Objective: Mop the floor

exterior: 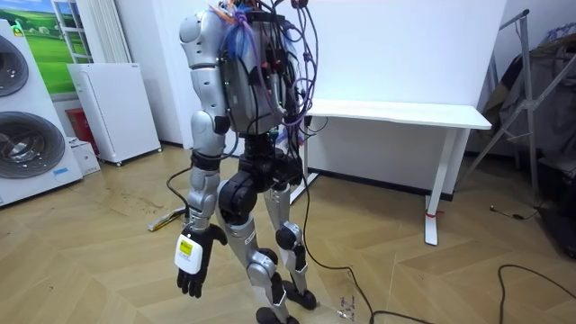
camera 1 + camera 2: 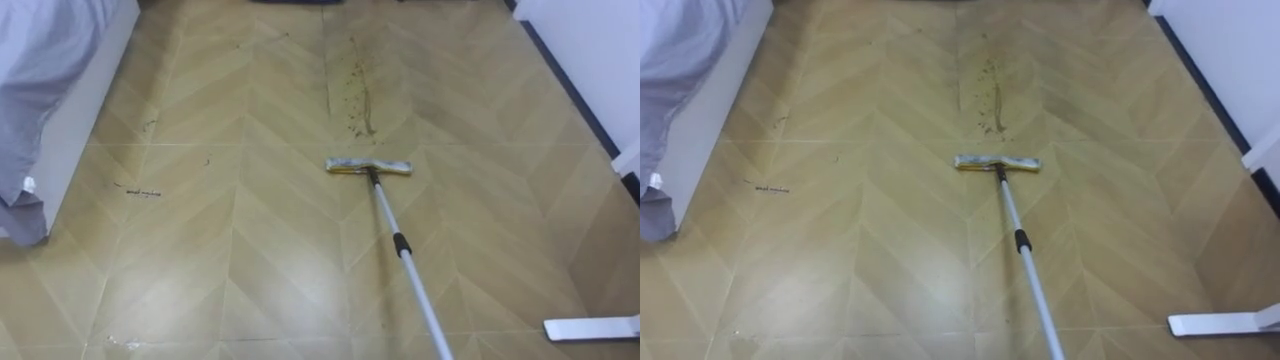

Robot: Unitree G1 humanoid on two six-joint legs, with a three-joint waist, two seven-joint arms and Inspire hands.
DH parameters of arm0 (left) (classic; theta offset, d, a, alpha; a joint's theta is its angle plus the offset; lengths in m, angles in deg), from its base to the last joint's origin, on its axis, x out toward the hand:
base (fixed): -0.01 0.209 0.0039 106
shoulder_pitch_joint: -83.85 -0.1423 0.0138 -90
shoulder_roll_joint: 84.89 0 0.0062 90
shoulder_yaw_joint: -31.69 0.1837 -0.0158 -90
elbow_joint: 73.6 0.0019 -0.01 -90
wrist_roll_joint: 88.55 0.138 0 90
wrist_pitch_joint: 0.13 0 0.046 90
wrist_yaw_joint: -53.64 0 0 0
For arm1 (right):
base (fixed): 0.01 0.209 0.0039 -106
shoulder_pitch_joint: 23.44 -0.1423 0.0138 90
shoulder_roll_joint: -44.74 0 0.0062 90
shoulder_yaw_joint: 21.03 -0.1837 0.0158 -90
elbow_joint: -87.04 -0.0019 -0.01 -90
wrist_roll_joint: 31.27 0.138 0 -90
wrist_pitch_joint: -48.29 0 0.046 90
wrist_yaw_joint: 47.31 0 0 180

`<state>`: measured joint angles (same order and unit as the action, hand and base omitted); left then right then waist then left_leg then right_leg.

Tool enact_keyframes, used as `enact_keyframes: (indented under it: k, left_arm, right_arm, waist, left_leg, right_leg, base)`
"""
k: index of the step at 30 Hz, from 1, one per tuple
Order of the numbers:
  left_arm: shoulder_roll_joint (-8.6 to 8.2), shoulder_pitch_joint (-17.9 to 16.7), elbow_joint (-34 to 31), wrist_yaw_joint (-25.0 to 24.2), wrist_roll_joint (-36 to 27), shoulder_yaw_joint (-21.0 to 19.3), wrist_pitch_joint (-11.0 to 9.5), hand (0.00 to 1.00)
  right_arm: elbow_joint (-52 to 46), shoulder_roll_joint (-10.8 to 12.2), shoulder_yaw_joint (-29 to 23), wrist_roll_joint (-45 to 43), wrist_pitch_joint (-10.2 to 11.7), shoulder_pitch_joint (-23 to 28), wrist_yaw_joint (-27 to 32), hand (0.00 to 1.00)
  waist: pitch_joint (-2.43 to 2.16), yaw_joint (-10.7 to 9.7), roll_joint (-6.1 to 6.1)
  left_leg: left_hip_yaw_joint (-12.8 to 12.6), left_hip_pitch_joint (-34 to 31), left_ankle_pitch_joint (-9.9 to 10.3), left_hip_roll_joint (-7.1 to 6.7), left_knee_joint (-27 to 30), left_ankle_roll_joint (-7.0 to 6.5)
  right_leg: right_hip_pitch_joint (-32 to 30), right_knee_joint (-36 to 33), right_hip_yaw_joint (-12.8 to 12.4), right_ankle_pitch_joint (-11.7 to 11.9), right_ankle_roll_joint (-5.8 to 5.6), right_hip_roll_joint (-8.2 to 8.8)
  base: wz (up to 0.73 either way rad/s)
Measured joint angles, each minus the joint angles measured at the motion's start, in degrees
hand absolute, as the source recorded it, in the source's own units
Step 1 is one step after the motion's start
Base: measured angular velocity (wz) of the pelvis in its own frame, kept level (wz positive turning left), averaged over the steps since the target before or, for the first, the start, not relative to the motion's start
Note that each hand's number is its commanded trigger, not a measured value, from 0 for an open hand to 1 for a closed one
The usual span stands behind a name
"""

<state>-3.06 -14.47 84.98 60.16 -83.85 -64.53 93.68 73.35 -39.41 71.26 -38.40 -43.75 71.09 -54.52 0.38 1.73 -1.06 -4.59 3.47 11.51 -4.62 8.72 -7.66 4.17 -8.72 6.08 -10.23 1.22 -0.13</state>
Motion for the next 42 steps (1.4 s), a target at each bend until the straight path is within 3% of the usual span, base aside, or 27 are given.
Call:
enact_keyframes:
  k: [7,13,17,22,28,31,33,36,39,42]
  left_arm:
    - [-0.06,0.26,0.32,-0.51,-0.08,0.81,0.15,0.0]
    - [-0.23,1.79,0.64,-0.52,-0.43,0.9,0.1,0.0]
    - [-0.43,2.52,0.66,-0.5,-0.69,2.49,-1.18,0.0]
    - [-0.39,4.2,1.99,-0.39,-0.7,3.19,-2.38,0.0]
    - [-0.47,6.93,2.4,0.98,-0.82,3.59,-4.55,0.0]
    - [-0.5,6.93,2.5,2.1,-0.81,5.18,-4.65,0.0]
    - [-0.53,6.93,2.97,2.24,-0.71,5.28,-3.99,0.0]
    - [-0.43,6.07,3.59,2.66,-0.57,5.23,-1.55,0.0]
    - [-0.25,5.51,3.37,3.23,-0.77,5.4,0.5,0.0]
    - [-0.23,5.62,3.22,3.2,-1.73,6.46,1.35,0.0]
  right_arm:
    - [0.45,-0.02,-0.02,1.04,-0.03,-1.91,0.35,1.0]
    - [1.64,-0.01,1.79,6.05,0.23,-3.47,1.71,1.0]
    - [1.76,-0.64,3.61,9.96,1.35,-3.79,2.77,1.0]
    - [1.71,-1.0,4.63,12.02,2.86,-5.0,3.61,1.0]
    - [1.59,-0.91,5.56,15.47,4.47,-5.93,5.48,1.0]
    - [1.59,-0.82,5.65,16.4,4.54,-5.93,6.11,1.0]
    - [1.84,-0.73,5.57,16.81,4.51,-5.91,6.7,1.0]
    - [5.03,-1.21,5.87,17.94,4.17,-5.23,7.04,1.0]
    - [5.12,-1.41,8.03,19.81,2.24,-4.15,7.66,1.0]
    - [5.13,-1.29,8.96,20.48,1.27,-4.75,7.23,1.0]
  waist:
    - [-0.36,0.09,0.11]
    - [-0.16,0.24,0.52]
    - [0.2,0.46,1.26]
    - [0.24,0.61,1.44]
    - [0.67,0.25,1.19]
    - [1.0,0.26,1.47]
    - [1.2,0.26,1.77]
    - [1.1,0.33,2.1]
    - [0.93,0.67,2.04]
    - [0.72,1.62,2.0]
  left_leg:
    - [0.05,-4.02,-0.01,0.0,1.04,0.0]
    - [0.67,-10.64,-0.03,0.15,4.38,0.0]
    - [1.17,-13.37,-0.03,0.17,5.11,0.0]
    - [0.85,-18.67,-0.05,0.4,7.15,0.02]
    - [0.64,-26.68,-0.04,-0.3,12.6,0.02]
    - [0.86,-30.38,0.65,-0.31,15.79,0.12]
    - [1.16,-33.37,2.46,-0.26,19.25,-0.03]
    - [1.14,-38.29,6.09,-0.24,27.41,0.27]
    - [1.34,-42.76,8.21,-0.3,34.58,0.93]
    - [2.51,-47.44,9.43,-0.08,42.92,2.79]
  right_leg:
    - [-3.59,-0.57,0.47,0.01,0.02,0.08]
    - [-8.58,-1.31,1.5,0.34,0.25,0.16]
    - [-11.34,-2.28,2.04,0.41,0.29,0.22]
    - [-17.4,-6.05,1.9,-0.03,0.74,0.35]
    - [-26.73,-15.29,2.63,-2.69,1.2,2.15]
    - [-29.94,-17.86,3.15,-3.68,1.45,2.48]
    - [-33.06,-21.63,3.35,-5.36,1.56,2.74]
    - [-38.16,-29.91,3.28,-9.42,2.01,3.54]
    - [-42.45,-37.19,3.54,-12.6,3.09,4.34]
    - [-45.7,-43.25,3.91,-15.44,5.05,4.16]
  base:
    - [0.0]
    - [0.08]
    - [0.07]
    - [-0.02]
    - [0.1]
    - [0.13]
    - [0.08]
    - [0.07]
    - [0.06]
    - [0.03]
